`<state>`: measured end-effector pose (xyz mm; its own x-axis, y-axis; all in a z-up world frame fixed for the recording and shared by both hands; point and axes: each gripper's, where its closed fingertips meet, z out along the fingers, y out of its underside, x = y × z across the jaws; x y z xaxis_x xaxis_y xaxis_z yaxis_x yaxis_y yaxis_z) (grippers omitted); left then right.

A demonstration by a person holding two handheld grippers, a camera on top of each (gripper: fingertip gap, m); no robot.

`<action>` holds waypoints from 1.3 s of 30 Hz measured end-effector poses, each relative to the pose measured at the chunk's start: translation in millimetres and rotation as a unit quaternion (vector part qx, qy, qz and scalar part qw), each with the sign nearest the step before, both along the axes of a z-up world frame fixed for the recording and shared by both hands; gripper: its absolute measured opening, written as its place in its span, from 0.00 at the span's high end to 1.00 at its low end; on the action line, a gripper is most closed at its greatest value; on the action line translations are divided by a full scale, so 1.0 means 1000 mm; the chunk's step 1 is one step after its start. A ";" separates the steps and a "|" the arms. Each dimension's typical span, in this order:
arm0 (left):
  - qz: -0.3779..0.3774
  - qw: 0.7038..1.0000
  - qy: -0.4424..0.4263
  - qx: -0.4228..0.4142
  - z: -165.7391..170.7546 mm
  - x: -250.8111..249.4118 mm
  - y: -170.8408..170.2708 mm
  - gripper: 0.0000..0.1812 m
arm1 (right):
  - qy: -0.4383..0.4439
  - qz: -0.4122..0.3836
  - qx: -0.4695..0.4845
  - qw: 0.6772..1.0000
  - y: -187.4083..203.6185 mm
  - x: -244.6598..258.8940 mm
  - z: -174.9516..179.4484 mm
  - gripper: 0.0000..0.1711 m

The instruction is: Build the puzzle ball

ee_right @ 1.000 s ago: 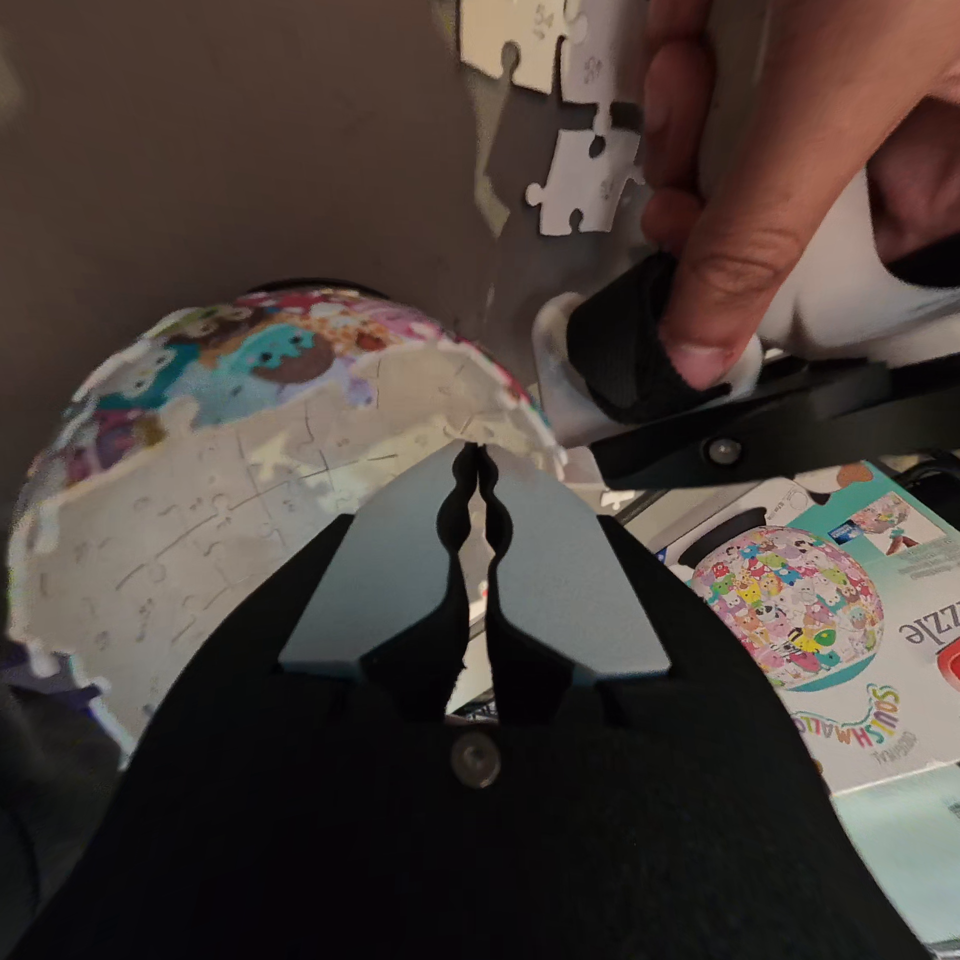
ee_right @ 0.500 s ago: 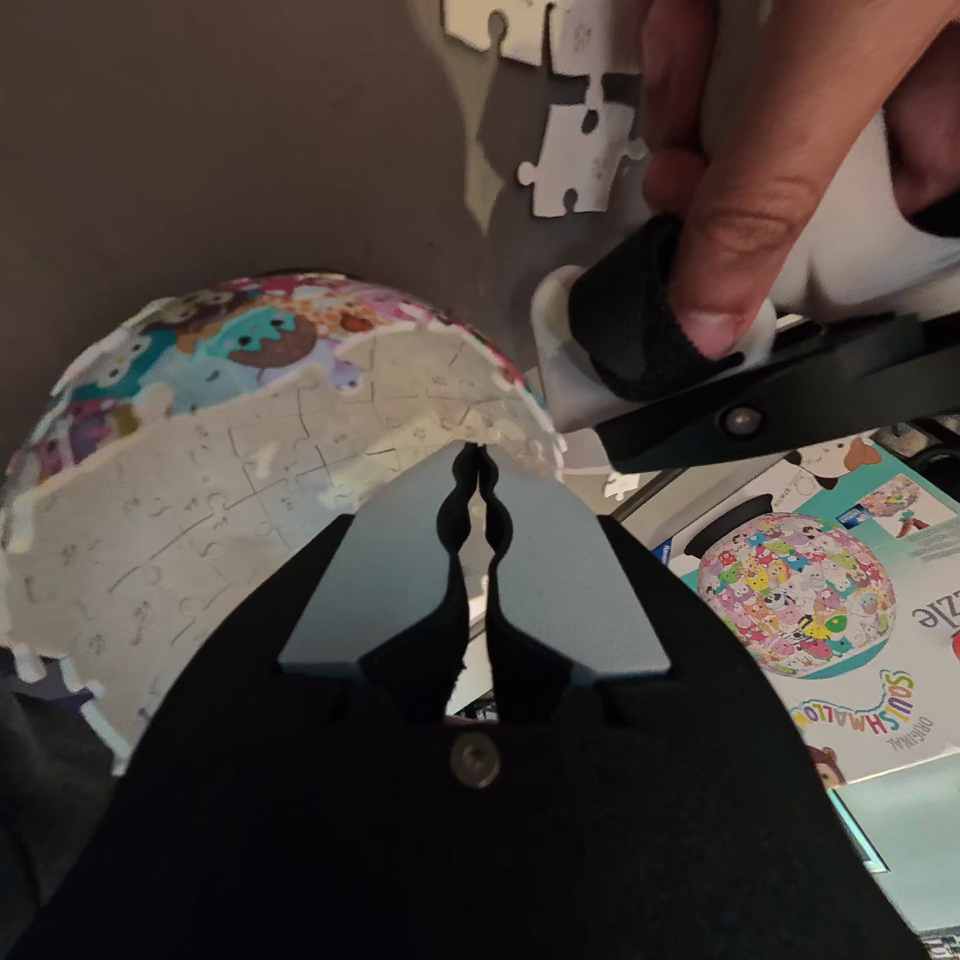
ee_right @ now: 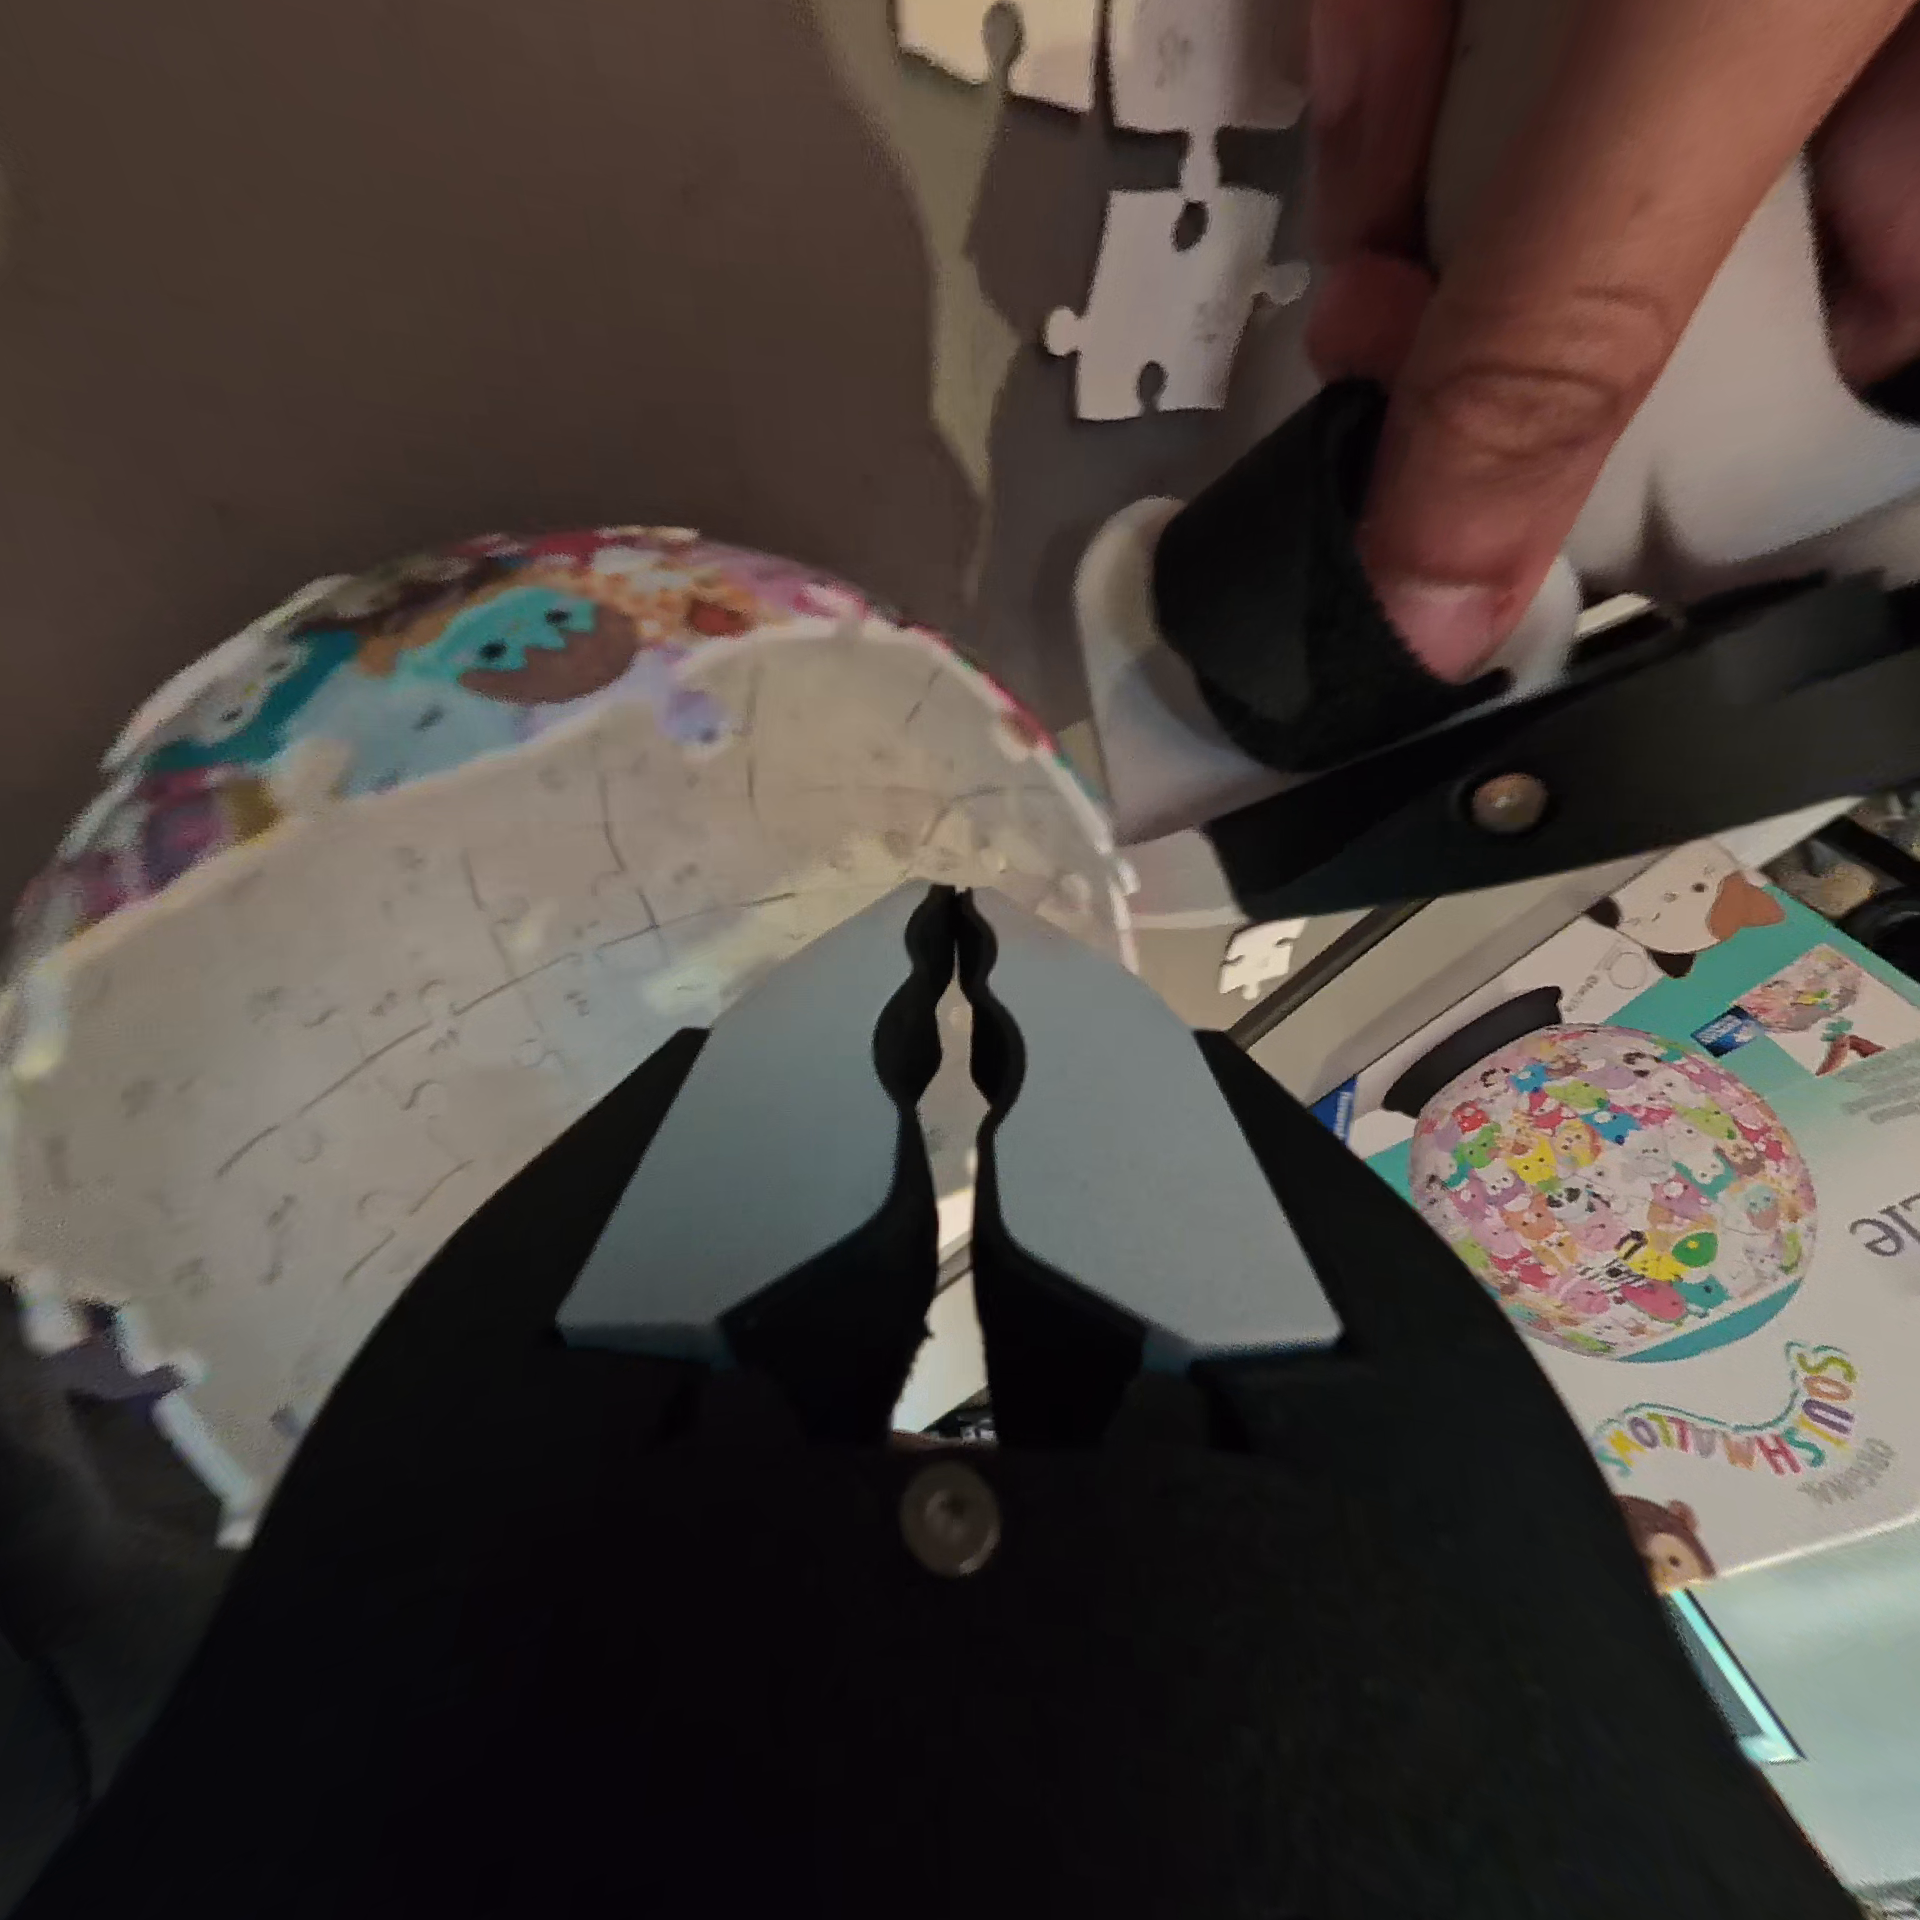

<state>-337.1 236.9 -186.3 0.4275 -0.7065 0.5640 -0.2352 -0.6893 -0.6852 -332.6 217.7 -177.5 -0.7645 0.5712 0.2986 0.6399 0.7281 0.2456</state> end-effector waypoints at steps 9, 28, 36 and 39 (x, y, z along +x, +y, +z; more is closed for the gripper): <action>0.011 1.000 0.004 -0.007 -0.002 -0.001 0.003 1.00 | -0.019 -0.012 -0.009 1.000 -0.002 0.007 -0.005 1.00; -0.016 0.998 0.027 -0.058 -0.016 0.007 0.008 1.00 | -0.019 -0.007 -0.006 1.000 -0.002 0.006 -0.006 1.00; -0.040 0.997 0.051 -0.031 -0.018 0.014 0.004 1.00 | -0.026 -0.018 -0.008 0.999 0.003 0.006 -0.011 1.00; -0.039 0.997 0.049 -0.036 -0.018 0.011 0.004 1.00 | -0.022 -0.014 -0.007 1.000 0.002 0.010 -0.005 1.00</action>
<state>-326.1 240.7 -204.0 0.4289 -0.6991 0.5721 -0.3529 -0.7127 -0.6063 -323.1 220.1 -182.7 -0.7609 0.5958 0.2572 0.6484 0.7139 0.2643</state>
